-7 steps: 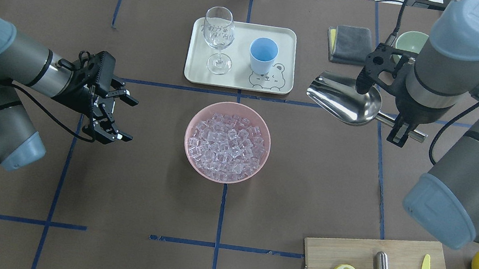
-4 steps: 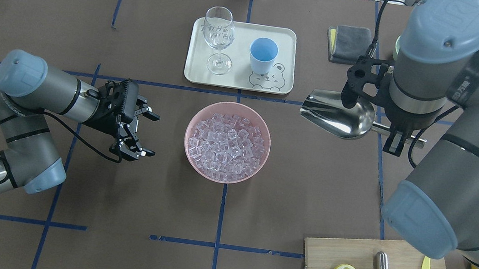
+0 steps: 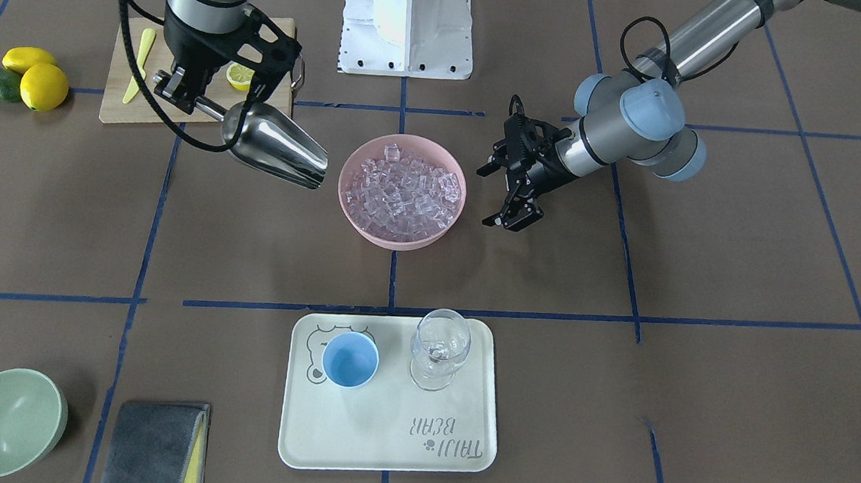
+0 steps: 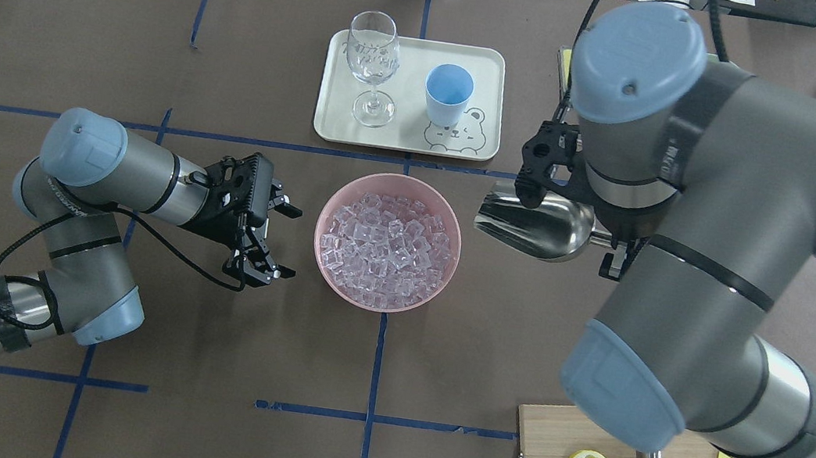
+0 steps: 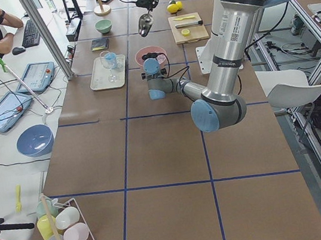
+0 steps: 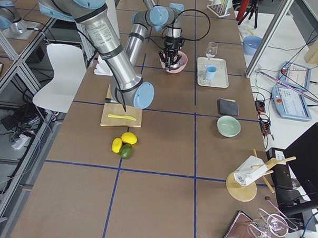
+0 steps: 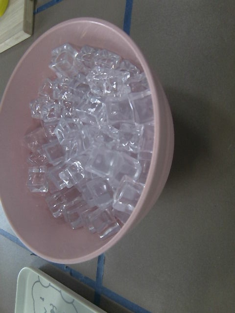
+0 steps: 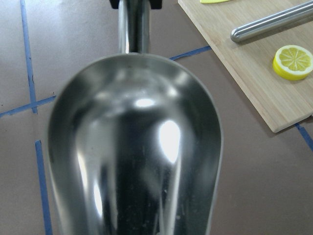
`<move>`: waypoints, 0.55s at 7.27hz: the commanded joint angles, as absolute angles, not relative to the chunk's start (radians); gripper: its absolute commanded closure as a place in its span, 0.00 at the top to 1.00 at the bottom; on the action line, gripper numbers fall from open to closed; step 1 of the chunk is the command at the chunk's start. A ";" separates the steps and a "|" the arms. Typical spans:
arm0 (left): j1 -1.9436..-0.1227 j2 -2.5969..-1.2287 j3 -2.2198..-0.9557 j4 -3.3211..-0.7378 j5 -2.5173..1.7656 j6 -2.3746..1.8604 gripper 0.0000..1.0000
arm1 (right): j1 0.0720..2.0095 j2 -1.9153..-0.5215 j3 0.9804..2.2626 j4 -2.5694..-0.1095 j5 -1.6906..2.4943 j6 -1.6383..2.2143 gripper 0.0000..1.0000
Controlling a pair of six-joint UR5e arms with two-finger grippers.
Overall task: Put ice in cup with scoop
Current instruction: 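Swing the right arm over and lower the scoop into the pink bowl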
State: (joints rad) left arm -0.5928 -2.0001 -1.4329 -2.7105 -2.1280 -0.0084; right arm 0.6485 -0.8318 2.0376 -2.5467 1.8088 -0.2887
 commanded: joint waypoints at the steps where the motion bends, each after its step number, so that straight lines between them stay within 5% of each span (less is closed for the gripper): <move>1: -0.580 -2.006 -1.424 -2.712 -2.115 -0.009 1.00 | 0.606 -0.699 1.907 -2.653 1.752 -0.296 0.00; 4: -0.580 -2.008 -1.424 -2.715 -2.114 -0.012 1.00 | 0.562 -0.514 1.674 -2.735 1.697 -0.339 0.00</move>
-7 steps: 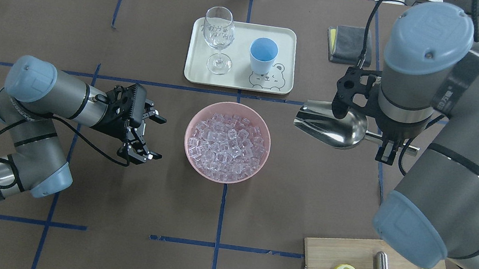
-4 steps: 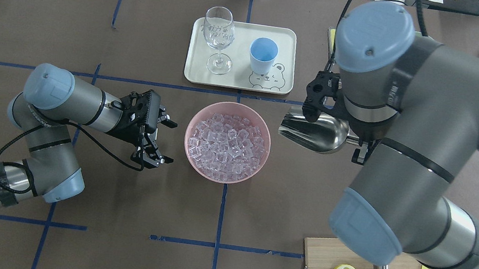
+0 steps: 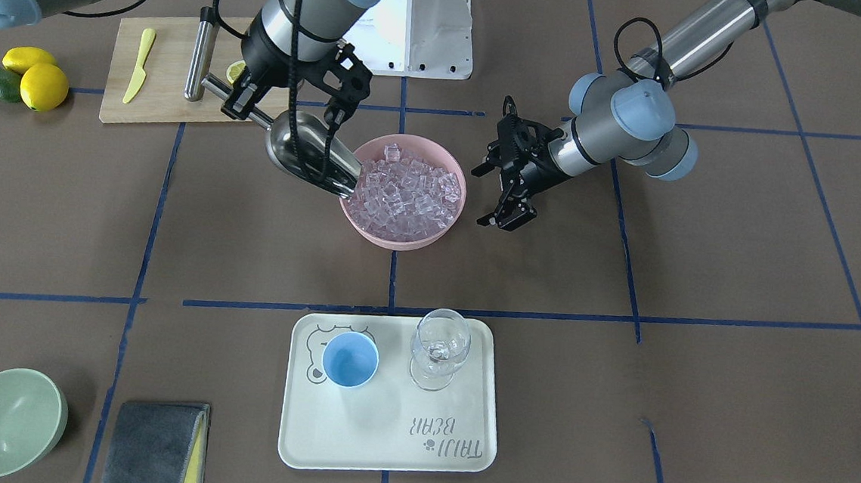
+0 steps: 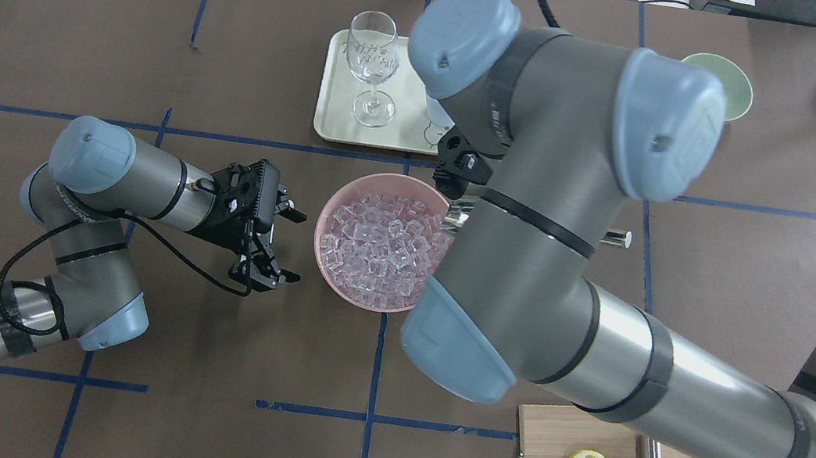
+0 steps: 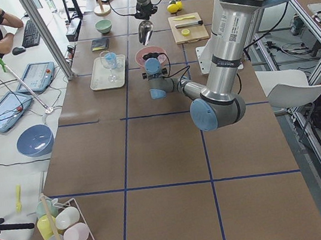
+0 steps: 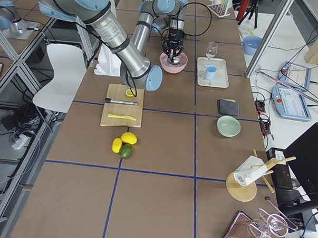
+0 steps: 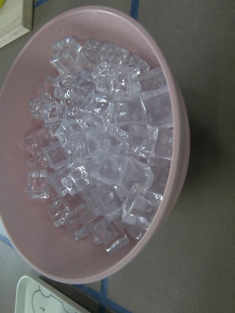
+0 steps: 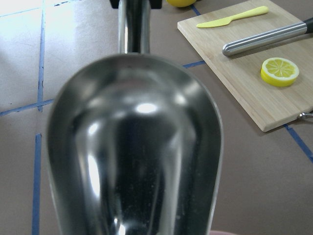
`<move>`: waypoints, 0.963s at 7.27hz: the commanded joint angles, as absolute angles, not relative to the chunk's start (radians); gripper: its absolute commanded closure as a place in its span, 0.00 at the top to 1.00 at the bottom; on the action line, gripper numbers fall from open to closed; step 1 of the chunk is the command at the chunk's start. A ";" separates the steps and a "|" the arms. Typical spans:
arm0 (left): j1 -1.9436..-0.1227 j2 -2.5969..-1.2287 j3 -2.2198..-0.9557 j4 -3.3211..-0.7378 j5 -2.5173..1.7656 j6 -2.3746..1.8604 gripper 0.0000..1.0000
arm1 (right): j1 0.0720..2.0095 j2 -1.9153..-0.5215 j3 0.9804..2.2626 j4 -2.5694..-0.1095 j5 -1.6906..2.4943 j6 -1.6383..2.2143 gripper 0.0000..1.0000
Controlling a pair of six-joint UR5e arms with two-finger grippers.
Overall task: Put ice in cup with scoop
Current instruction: 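Swing the right arm over and lower the scoop into the pink bowl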
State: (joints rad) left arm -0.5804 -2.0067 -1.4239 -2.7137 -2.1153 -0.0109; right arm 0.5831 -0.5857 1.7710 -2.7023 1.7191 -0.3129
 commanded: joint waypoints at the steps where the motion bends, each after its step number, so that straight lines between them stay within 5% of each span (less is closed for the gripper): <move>1: -0.580 -2.011 -1.420 -2.718 -2.115 -0.020 1.00 | 0.545 -0.470 1.605 -2.768 1.656 -0.374 0.00; 7: -0.580 -2.013 -1.411 -2.720 -2.115 -0.023 1.00 | 0.490 -0.425 1.451 -2.790 1.568 -0.411 0.00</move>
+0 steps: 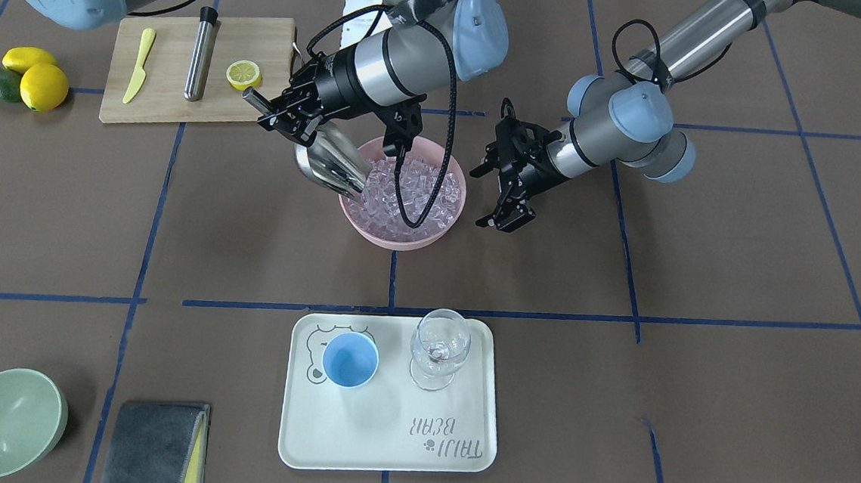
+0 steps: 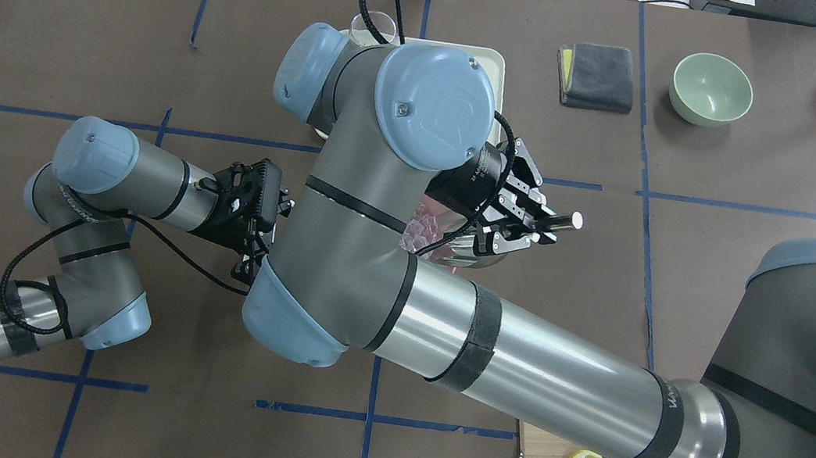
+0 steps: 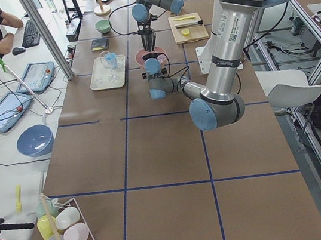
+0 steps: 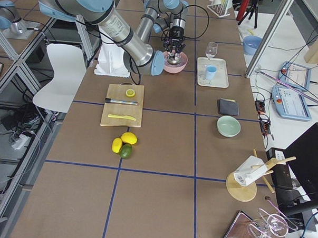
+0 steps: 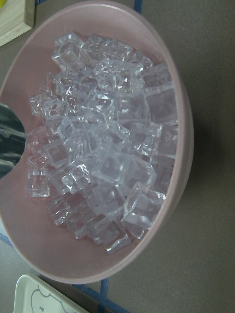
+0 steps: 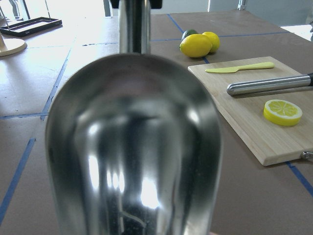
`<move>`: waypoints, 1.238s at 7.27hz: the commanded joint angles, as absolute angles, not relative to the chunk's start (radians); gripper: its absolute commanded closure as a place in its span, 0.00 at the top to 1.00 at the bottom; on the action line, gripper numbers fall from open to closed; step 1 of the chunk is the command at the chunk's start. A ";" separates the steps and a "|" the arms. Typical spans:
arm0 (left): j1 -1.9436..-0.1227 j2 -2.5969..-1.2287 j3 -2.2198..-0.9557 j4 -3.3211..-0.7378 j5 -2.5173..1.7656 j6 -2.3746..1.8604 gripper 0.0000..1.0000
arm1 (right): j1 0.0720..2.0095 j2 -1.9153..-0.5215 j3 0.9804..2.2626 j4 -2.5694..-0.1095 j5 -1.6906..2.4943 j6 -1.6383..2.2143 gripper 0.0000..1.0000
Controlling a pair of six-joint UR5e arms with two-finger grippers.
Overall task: Put ice in cup with scoop
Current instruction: 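Swing the right arm over and lower the scoop into the pink bowl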
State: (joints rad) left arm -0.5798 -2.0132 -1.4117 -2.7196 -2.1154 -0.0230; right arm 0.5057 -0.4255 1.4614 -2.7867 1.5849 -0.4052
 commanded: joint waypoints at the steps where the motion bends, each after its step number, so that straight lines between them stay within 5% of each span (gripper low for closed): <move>1: -0.580 -2.014 -1.408 -2.721 -2.115 -0.023 1.00 | 0.467 -0.425 1.442 -2.790 1.545 -0.410 0.00; 9: -0.580 -2.016 -1.407 -2.721 -2.115 -0.023 1.00 | 0.430 -0.445 1.402 -2.683 1.509 -0.410 0.00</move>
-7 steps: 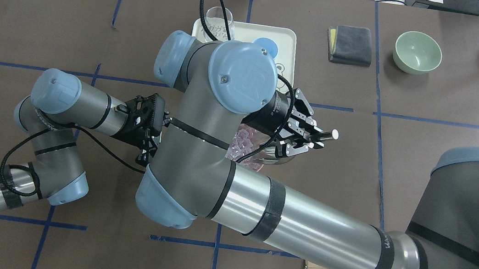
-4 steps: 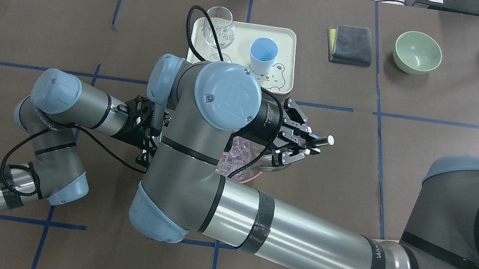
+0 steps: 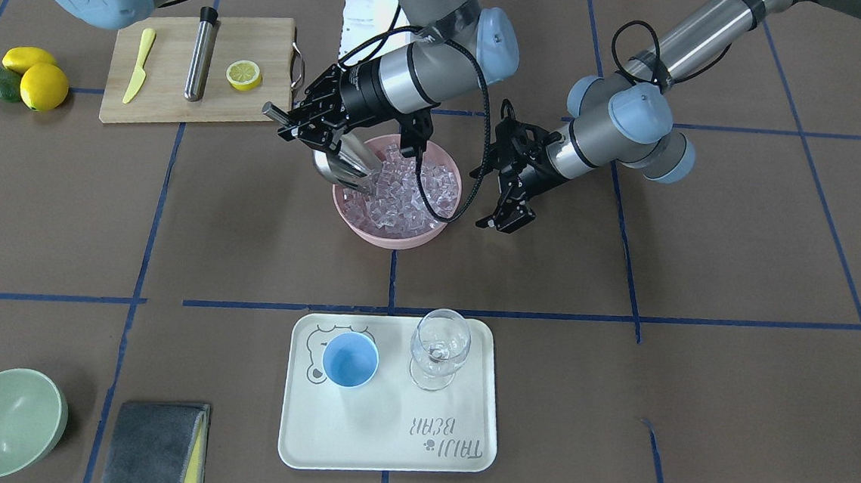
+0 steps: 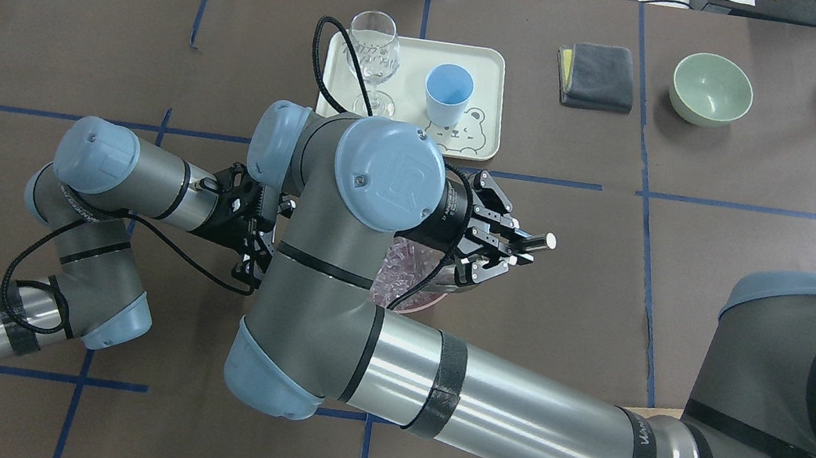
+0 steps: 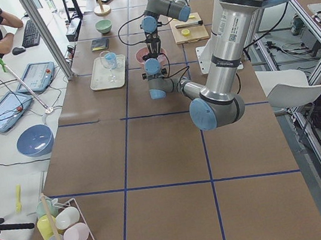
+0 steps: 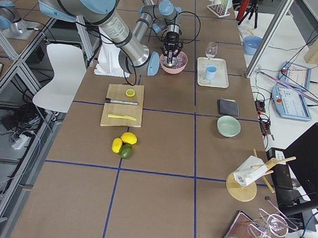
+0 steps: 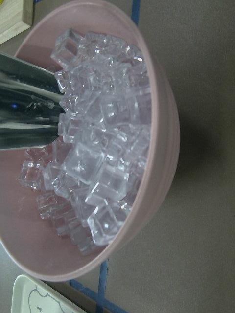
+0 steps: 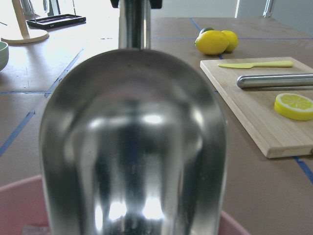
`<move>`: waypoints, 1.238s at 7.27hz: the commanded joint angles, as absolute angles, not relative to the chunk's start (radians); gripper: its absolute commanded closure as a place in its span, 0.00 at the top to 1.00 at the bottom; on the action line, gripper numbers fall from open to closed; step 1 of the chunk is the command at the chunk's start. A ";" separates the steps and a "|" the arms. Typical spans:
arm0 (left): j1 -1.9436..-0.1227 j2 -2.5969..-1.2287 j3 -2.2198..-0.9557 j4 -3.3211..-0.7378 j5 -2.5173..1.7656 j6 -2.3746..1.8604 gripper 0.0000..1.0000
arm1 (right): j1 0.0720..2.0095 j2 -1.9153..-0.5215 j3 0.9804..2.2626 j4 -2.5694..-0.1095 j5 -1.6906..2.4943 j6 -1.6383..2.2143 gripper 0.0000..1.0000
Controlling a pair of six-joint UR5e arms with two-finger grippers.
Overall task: Put ice in cup with scoop
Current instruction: 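Swing the right arm over and lower the scoop into the pink bowl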
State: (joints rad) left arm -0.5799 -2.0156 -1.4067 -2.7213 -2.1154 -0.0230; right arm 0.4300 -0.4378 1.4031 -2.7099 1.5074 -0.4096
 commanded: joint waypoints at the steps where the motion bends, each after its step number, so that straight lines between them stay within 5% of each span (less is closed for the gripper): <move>1: -0.580 -2.016 -1.407 -2.721 -2.115 -0.021 1.00 | 0.430 -0.455 1.404 -2.637 1.514 -0.408 0.00; 4: -0.581 -2.016 -1.407 -2.723 -2.115 -0.021 1.00 | 0.436 -0.494 1.426 -2.530 1.517 -0.407 0.00; 7: -0.586 -2.017 -1.408 -2.724 -2.115 -0.021 1.00 | 0.468 -0.703 1.653 -2.358 1.599 -0.400 0.00; 9: -0.588 -2.017 -1.410 -2.724 -2.115 -0.020 1.00 | 0.486 -0.739 1.681 -2.278 1.644 -0.399 0.00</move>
State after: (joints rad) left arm -0.5866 -2.0169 -1.4085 -2.7243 -2.1154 -0.0205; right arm 0.4727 -0.7112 1.6566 -2.3320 1.6146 -0.3996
